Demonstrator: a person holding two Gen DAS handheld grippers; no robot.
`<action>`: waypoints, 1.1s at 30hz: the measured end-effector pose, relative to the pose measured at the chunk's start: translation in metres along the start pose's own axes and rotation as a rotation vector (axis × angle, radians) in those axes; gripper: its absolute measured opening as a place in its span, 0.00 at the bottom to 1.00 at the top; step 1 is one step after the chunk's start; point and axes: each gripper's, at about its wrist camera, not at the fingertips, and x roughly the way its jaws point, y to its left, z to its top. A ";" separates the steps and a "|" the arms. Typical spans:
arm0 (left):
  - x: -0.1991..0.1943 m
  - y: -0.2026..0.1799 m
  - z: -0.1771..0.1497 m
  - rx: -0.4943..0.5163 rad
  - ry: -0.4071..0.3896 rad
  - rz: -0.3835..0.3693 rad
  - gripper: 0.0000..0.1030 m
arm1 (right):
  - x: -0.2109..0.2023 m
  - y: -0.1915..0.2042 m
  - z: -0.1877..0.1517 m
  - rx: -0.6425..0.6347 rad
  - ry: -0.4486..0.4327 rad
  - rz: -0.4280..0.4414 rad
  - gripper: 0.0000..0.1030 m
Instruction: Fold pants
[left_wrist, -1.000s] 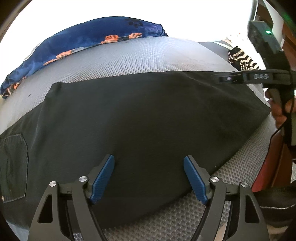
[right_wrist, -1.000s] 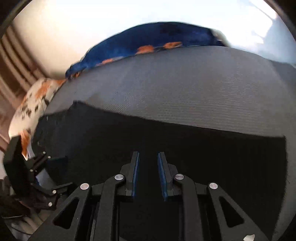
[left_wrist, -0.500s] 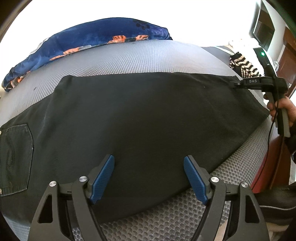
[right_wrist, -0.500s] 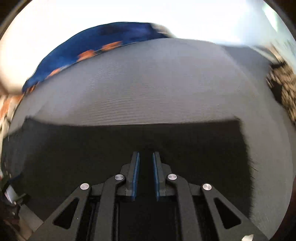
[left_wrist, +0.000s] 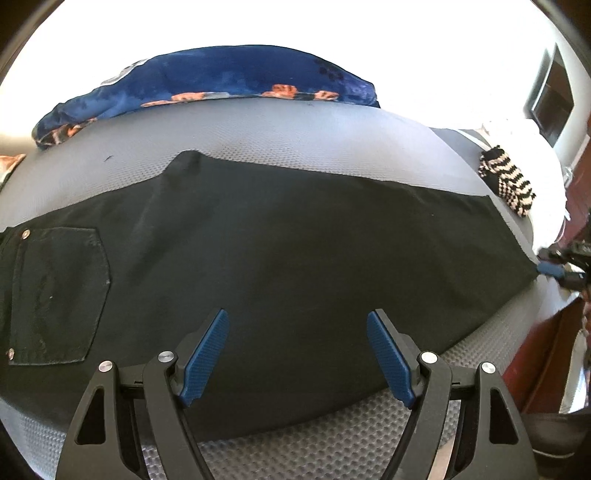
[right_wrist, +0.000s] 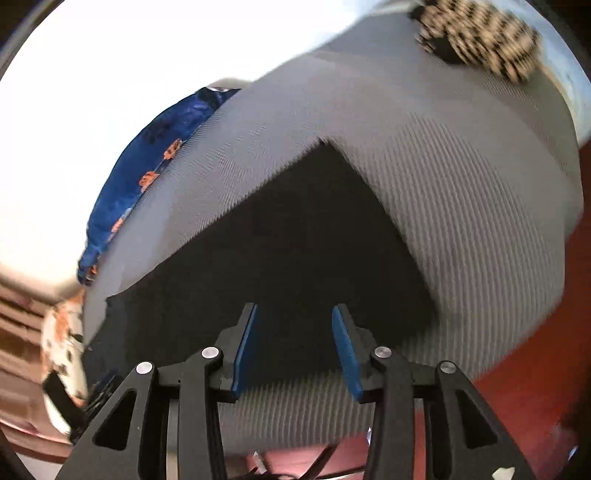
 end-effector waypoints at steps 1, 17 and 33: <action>-0.001 0.001 -0.001 0.002 0.004 0.006 0.75 | -0.002 -0.004 -0.007 0.029 0.002 0.016 0.38; -0.016 0.036 -0.013 -0.035 0.034 0.060 0.75 | 0.021 -0.054 -0.008 0.289 -0.080 0.076 0.38; -0.013 0.059 -0.012 -0.113 0.045 0.057 0.75 | 0.015 0.034 0.029 0.160 -0.112 0.263 0.13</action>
